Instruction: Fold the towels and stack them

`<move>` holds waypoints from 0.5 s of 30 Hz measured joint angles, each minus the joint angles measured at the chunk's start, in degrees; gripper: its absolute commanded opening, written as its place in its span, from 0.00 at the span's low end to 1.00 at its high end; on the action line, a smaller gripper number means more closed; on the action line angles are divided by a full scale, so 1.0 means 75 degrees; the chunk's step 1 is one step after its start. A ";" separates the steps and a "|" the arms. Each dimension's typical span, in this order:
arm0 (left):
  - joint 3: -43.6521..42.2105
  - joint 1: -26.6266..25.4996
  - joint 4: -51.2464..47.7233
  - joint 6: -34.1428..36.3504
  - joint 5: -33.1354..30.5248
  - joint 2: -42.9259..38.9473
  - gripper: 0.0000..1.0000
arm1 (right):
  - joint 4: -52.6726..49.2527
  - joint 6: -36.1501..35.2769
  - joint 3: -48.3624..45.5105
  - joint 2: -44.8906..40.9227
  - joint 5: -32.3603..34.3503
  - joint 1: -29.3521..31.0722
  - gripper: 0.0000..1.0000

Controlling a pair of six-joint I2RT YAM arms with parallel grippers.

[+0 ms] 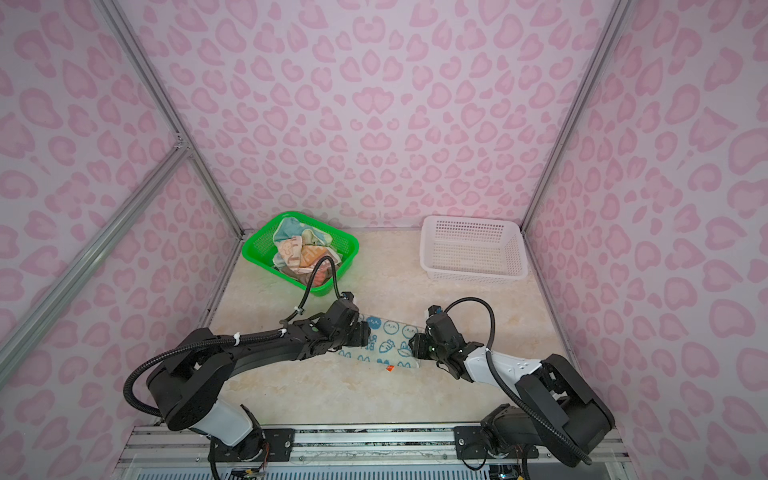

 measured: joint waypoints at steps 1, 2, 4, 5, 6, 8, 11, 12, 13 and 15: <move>-0.0058 0.0000 0.0076 -0.0006 0.0009 0.0058 0.77 | 0.0219 0.0003 0.0003 0.0134 0.0003 0.0041 0.41; -0.0114 0.0000 0.0117 -0.0029 0.0023 0.0099 0.77 | 0.0396 0.0009 0.0006 0.0259 0.0003 0.0079 0.40; -0.0230 0.0009 0.0274 -0.0067 -0.0029 0.0166 0.77 | 0.0901 0.0023 0.0006 0.0574 0.0000 0.0149 0.36; -0.0265 0.0009 0.0388 -0.0082 -0.0047 0.0187 0.77 | 0.1128 0.0035 0.0009 0.0717 -0.0003 0.0169 0.35; -0.0303 0.0015 0.0510 -0.0090 -0.0076 0.0213 0.77 | 0.1387 0.0055 0.0015 0.0889 -0.0015 0.0181 0.33; -0.0347 0.0041 0.0714 -0.0117 -0.0105 0.0256 0.77 | 0.1856 0.0070 0.0044 0.1204 -0.0055 0.0192 0.29; -0.0417 0.0061 0.0991 -0.0143 -0.0128 0.0289 0.77 | 0.2553 0.0082 0.0134 0.1682 -0.0163 0.0198 0.13; -0.0434 0.0070 0.1043 -0.0146 -0.0128 0.0289 0.77 | 0.2626 0.0082 0.0204 0.1816 -0.0201 0.0198 0.07; -0.0452 0.0087 0.1078 -0.0146 -0.0128 0.0286 0.77 | 0.2643 0.0085 0.0294 0.1909 -0.0251 0.0192 0.00; -0.0481 0.0099 0.1128 -0.0146 -0.0128 0.0271 0.79 | 0.2556 0.0029 0.0530 0.2025 -0.0358 0.0172 0.00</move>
